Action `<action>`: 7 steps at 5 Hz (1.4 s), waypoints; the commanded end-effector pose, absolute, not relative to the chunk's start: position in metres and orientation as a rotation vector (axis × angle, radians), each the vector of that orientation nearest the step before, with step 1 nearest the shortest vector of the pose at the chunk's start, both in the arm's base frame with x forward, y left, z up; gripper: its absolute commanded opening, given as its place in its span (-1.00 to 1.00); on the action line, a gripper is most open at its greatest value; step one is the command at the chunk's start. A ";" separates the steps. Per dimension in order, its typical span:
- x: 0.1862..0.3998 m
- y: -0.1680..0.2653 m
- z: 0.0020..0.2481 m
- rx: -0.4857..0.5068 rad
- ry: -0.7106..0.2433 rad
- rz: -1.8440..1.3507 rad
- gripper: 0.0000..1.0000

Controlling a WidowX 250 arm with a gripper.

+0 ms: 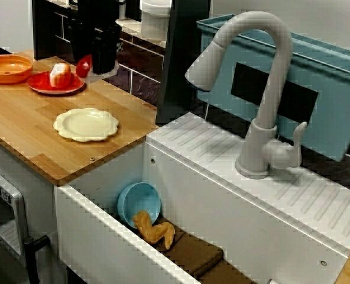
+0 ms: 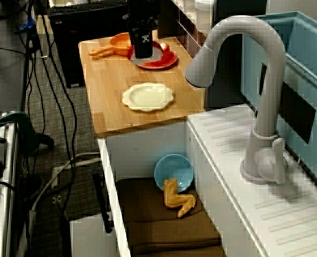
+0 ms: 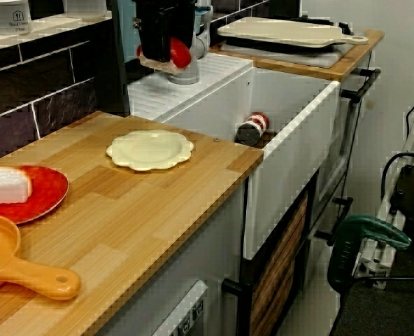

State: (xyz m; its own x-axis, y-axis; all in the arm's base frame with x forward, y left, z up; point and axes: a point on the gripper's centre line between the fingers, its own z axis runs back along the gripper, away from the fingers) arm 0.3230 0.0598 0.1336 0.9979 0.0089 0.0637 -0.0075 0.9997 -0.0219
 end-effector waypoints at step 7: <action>0.317 0.089 0.104 0.040 -0.132 0.039 -1.00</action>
